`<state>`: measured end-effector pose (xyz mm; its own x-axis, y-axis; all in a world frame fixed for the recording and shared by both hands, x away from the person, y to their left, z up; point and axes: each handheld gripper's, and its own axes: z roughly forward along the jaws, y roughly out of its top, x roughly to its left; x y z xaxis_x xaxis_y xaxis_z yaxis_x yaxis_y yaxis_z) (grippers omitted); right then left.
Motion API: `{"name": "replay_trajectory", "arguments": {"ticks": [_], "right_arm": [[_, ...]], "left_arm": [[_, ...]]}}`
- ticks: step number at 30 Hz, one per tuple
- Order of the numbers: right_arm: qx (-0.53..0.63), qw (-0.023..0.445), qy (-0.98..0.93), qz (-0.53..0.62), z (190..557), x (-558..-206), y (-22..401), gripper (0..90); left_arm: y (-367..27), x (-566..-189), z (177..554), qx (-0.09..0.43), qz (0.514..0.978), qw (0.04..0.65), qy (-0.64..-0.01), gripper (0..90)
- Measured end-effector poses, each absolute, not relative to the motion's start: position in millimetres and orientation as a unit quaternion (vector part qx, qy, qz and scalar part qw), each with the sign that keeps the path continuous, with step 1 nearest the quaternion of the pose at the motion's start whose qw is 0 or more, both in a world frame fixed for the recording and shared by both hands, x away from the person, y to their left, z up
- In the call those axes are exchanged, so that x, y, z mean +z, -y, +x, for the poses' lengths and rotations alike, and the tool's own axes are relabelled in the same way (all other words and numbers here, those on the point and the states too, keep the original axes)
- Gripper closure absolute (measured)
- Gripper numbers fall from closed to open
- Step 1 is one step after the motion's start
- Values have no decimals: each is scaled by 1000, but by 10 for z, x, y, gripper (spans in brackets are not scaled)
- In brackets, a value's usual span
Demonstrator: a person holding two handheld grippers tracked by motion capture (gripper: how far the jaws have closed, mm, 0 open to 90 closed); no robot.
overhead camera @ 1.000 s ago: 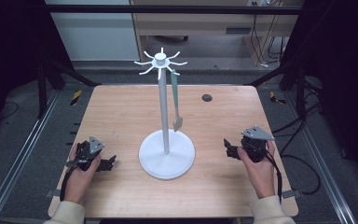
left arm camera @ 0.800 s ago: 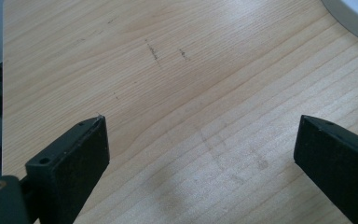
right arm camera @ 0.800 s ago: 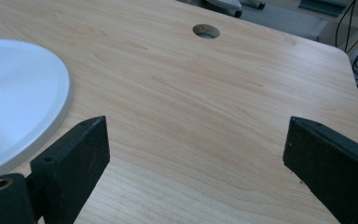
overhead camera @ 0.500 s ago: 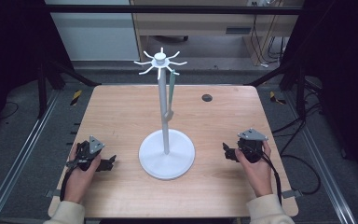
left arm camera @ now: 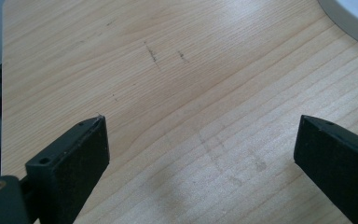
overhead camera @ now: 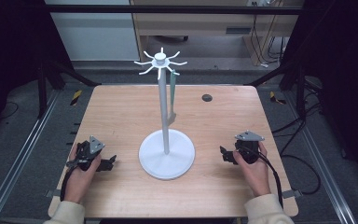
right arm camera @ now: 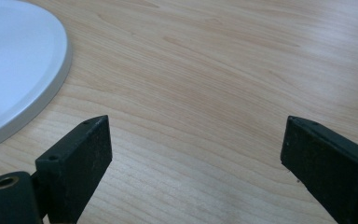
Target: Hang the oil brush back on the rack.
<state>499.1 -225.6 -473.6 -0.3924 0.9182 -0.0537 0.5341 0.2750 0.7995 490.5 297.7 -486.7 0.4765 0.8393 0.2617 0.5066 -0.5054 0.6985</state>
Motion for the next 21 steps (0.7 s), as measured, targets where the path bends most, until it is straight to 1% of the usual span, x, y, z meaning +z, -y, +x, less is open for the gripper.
{"name": "replay_trajectory", "arguments": {"ticks": [6, 15, 21], "right_arm": [[359, 254, -758, 482, 4993, -4777, 2220, 95], [346, 258, -766, 477, 4995, -4819, 2185, 98], [343, 251, -770, 477, 4996, -4842, 2166, 98]], "left_arm": [[-2974, -4865, 4905, 302, 814, 276, -413, 28], [-2968, -4865, 4905, 301, 814, 276, -412, 28], [-2967, -4864, 4908, 301, 815, 277, -411, 28]]}}
